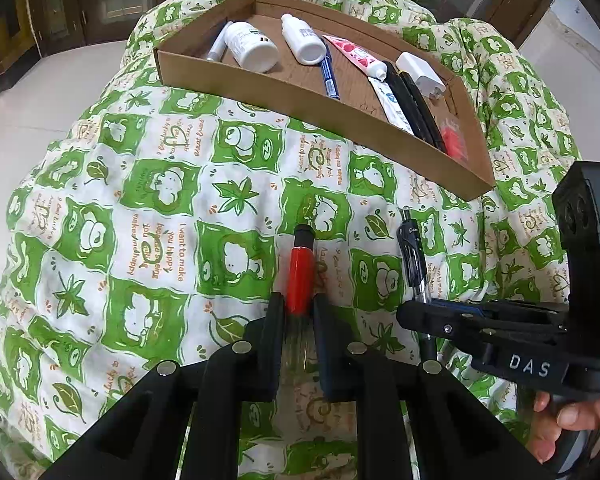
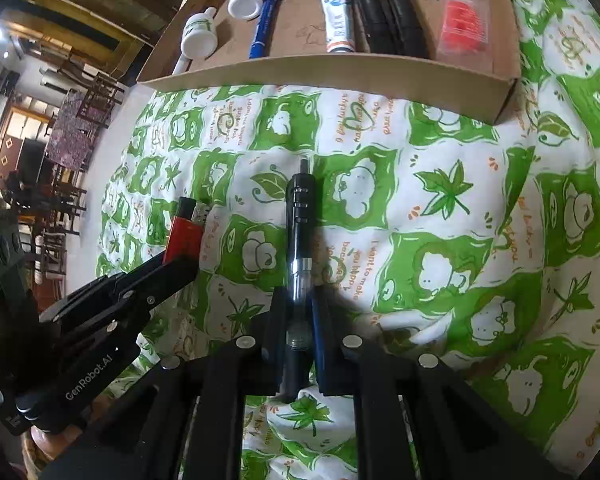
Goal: Organize rigid objects
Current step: 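Lift the red lighter and clear pen off the bedspread with both tools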
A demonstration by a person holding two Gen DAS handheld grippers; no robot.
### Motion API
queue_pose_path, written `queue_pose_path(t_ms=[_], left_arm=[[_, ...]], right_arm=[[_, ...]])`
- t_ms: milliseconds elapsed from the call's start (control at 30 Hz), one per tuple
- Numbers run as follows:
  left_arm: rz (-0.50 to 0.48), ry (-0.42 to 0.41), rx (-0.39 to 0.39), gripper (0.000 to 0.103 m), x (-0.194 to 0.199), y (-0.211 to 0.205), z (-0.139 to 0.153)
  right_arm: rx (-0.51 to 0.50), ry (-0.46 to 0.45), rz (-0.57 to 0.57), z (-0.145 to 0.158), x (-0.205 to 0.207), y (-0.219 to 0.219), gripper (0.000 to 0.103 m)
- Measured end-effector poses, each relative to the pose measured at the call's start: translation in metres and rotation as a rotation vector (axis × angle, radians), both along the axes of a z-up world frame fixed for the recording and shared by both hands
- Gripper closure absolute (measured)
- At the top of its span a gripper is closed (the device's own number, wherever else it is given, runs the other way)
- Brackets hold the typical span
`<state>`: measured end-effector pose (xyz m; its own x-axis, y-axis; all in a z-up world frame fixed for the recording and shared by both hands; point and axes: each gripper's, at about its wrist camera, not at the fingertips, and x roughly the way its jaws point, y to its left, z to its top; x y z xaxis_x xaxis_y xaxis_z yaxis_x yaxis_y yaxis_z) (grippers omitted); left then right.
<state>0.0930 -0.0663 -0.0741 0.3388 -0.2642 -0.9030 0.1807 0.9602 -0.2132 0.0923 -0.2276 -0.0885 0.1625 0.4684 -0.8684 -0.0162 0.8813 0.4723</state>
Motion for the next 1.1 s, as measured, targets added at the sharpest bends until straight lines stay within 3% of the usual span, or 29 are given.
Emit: queue_pose_path(t_ms=[133,467,700,1100], left_arm=[[-0.006,-0.001,0.003,0.091,0.005,-0.005,-0.004],[-0.022,-0.024,-0.027,0.093,0.006,-0.006,-0.001],[-0.031,0.013,-0.006,0.093,0.006,-0.01,-0.009],[-0.036,0.01,0.011,0.093,0.007,-0.013,-0.01]], right_arm=[[-0.031,-0.032,0.029,0.006,0.0,0.009,0.092],[0.041,-0.114,0.015,0.025,-0.001,0.004,0.093],[-0.019,-0.043,0.03,0.006,0.0,0.003,0.093],[-0.053,-0.082,0.054,0.01,-0.004,0.014,0.093]])
